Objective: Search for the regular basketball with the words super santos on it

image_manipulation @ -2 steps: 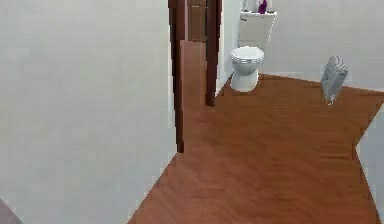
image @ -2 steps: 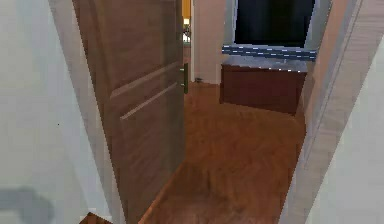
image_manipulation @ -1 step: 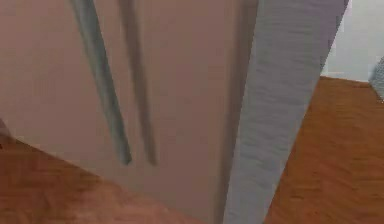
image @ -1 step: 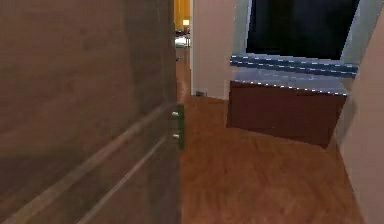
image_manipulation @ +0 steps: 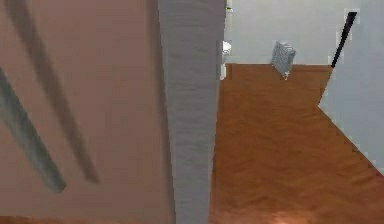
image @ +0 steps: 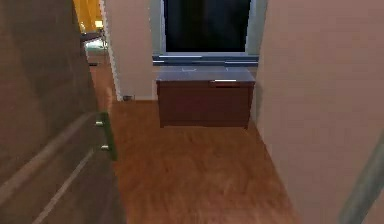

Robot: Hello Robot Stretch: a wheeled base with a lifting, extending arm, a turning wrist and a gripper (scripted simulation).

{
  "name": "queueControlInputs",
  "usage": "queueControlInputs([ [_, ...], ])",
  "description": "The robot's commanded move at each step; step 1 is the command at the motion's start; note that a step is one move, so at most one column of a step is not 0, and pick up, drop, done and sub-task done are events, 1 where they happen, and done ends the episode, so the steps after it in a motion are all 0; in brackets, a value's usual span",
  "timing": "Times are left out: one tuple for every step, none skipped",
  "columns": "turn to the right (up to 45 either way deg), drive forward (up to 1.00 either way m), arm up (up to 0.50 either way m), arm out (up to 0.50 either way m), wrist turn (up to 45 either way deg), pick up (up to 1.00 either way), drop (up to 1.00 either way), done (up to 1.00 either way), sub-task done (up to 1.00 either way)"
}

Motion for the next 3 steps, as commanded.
queueControlInputs([
  [0.0, 0.65, 0.00, 0.00, 0.0, 0.00, 0.00, 0.00, 0.00],
  [-15.0, 0.00, 0.00, 0.00, 0.0, 0.00, 0.00, 0.00, 0.00],
  [0.0, 0.55, 0.00, 0.00, 0.0, 0.00, 0.00, 0.00, 0.00],
])
